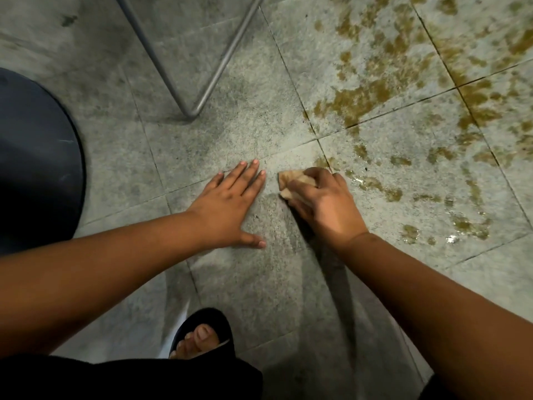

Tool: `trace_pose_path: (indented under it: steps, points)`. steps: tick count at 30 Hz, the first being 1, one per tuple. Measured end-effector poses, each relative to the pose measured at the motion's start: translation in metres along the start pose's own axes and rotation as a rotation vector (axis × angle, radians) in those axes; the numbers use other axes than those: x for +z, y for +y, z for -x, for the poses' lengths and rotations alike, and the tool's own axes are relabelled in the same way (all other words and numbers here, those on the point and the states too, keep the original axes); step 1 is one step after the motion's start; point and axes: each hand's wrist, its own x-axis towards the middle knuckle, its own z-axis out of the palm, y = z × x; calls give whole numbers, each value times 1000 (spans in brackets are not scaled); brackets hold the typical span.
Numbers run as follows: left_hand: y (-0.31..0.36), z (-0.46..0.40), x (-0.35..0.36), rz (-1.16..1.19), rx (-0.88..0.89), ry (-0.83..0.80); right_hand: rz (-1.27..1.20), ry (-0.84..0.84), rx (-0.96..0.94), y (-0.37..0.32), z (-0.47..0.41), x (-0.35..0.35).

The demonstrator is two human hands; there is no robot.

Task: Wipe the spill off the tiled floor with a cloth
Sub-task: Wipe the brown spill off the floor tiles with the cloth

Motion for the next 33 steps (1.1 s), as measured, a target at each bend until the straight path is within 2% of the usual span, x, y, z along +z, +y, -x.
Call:
trace_pose_path:
  steps: [4, 8, 11, 15, 20, 27, 33]
  points:
    - [4, -8, -8, -25, 8, -9, 7, 20, -6, -1, 27, 6]
    - [6, -16, -18, -37, 7, 6, -34, -43, -27, 1, 56, 4]
    - [9, -26, -30, -52, 22, 47, -84, 2, -48, 8, 37, -8]
    - [19, -39, -37, 42, 14, 23, -70, 146, 57, 20, -17, -18]
    - [25, -48, -28, 79, 16, 18, 12, 66, 104, 31, -27, -12]
    - [22, -48, -22, 56, 26, 44, -25, 28, 87, 26, 35, -13]
    - [22, -49, -24, 47, 21, 45, -30, 142, 95, 31, -19, -26]
